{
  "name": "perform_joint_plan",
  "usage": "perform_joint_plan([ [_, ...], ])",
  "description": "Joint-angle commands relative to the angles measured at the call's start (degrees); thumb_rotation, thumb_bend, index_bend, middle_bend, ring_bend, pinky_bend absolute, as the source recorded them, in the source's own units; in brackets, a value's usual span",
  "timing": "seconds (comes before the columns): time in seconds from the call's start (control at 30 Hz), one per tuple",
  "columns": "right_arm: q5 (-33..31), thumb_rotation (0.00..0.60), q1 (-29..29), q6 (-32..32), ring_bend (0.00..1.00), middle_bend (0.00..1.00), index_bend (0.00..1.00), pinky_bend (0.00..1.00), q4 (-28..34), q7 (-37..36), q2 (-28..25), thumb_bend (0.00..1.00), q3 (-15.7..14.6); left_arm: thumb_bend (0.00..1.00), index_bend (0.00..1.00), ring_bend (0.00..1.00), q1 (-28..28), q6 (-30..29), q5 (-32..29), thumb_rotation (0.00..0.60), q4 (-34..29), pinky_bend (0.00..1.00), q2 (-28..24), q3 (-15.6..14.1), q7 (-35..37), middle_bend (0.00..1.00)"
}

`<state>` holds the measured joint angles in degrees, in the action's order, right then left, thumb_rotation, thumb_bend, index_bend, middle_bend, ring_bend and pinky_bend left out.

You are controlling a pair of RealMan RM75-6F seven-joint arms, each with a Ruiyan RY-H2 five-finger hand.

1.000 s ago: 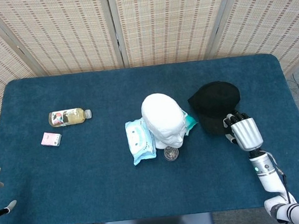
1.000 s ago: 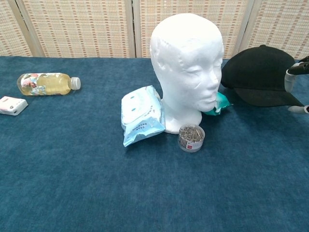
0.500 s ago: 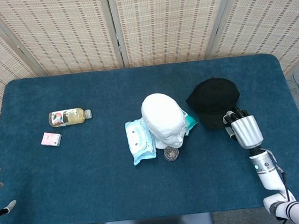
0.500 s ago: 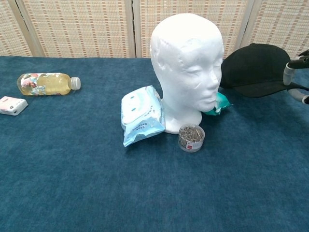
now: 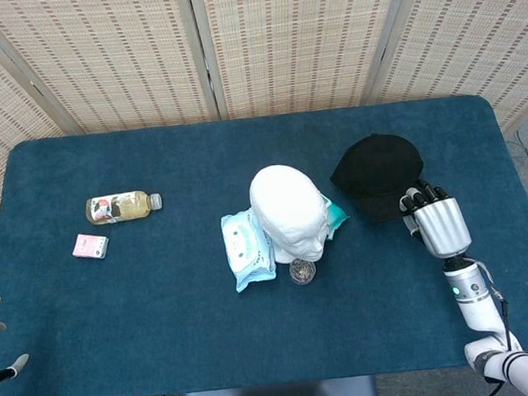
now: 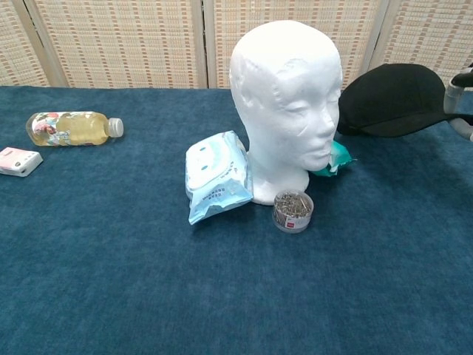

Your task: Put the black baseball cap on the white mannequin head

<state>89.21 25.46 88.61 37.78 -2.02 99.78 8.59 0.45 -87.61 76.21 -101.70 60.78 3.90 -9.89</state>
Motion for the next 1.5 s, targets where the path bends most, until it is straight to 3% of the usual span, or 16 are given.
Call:
perform_joint_plan([
  [0.03,0.25,0.6,0.91,1.46,0.28,0.5,0.66,0.48,-1.61,-0.85,0.24,0.48,0.77,0.05,0.15,0.38,0.0,0.01,0.04,0.6,0.02,0.55,0.03,-0.02,0.0,0.42],
  [0.37,0.67,0.6,5.19,4.37,0.31,0.54,0.74,0.48,-6.78,-1.98,-0.1,0.48,2.72,0.05,0.15,0.38,0.03,-0.15,0.19,0.6,0.01,0.55,0.08,-0.02,-0.09,0.42],
  [0.83,0.46,0.6,11.75,6.82,0.31,0.55,0.76,0.48,-7.28,1.06,-0.55,0.48,5.19,0.04,0.15,0.38,0.13,-0.31,0.15,0.6,-0.17,0.55,-0.18,0.09,0.2,0.42],
  [1.5,-0.58,0.6,23.69,4.7,0.32,0.57,0.79,0.48,-13.15,5.05,1.99,0.48,7.6,0.04,0.15,0.38,0.47,-0.85,0.44,0.6,-0.6,0.55,-1.01,0.2,1.19,0.42],
])
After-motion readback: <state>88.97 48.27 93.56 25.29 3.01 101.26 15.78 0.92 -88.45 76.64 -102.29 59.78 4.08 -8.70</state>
